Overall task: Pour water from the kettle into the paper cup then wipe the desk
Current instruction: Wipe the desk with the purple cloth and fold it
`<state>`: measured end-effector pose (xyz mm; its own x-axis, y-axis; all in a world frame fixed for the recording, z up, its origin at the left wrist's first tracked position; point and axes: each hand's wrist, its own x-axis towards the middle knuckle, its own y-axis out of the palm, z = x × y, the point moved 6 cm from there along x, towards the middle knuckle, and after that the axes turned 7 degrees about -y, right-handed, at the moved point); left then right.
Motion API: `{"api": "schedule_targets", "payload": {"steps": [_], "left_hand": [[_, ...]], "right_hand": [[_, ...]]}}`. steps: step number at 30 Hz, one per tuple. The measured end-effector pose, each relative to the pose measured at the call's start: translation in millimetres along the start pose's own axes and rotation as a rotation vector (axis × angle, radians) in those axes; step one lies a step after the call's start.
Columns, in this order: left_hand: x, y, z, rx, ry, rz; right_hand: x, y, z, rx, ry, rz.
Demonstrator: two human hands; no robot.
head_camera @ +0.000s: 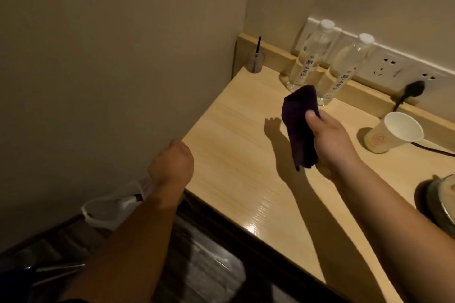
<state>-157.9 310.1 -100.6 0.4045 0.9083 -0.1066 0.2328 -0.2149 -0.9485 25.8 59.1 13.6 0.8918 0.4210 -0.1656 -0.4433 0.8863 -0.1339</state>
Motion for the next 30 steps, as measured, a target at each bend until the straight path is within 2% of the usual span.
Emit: {"api": "schedule_targets", "payload": {"steps": [4, 6, 8, 11, 15, 18, 22, 27, 30], "left_hand": [[2, 8, 4, -0.024, 0.03, -0.042], [5, 12, 9, 0.004, 0.005, -0.041], [7, 16, 9, 0.045, -0.035, -0.029], [11, 17, 9, 0.088, -0.068, -0.033], [7, 14, 8, 0.037, -0.022, -0.059], [2, 10, 6, -0.022, 0.021, -0.075], [4, 9, 3, 0.031, 0.037, -0.07], [-1, 5, 0, 0.07, 0.035, -0.03], [-3, 2, -4, 0.098, 0.03, 0.025]], "right_hand": [[113, 23, 4, -0.881, -0.541, 0.137], [147, 44, -24, -1.231, -0.65, 0.324], [164, 58, -57, -1.408, -0.673, 0.479], [171, 60, -72, -1.345, -0.703, 0.472], [145, 52, -75, -1.297, -0.674, 0.514], [85, 36, -84, -1.21, -0.651, 0.518], [-19, 14, -106, -1.159, -0.627, 0.52], [-153, -1, -136, -1.144, -0.59, 0.526], [-203, -1, -144, -1.154, -0.545, 0.531]]}}
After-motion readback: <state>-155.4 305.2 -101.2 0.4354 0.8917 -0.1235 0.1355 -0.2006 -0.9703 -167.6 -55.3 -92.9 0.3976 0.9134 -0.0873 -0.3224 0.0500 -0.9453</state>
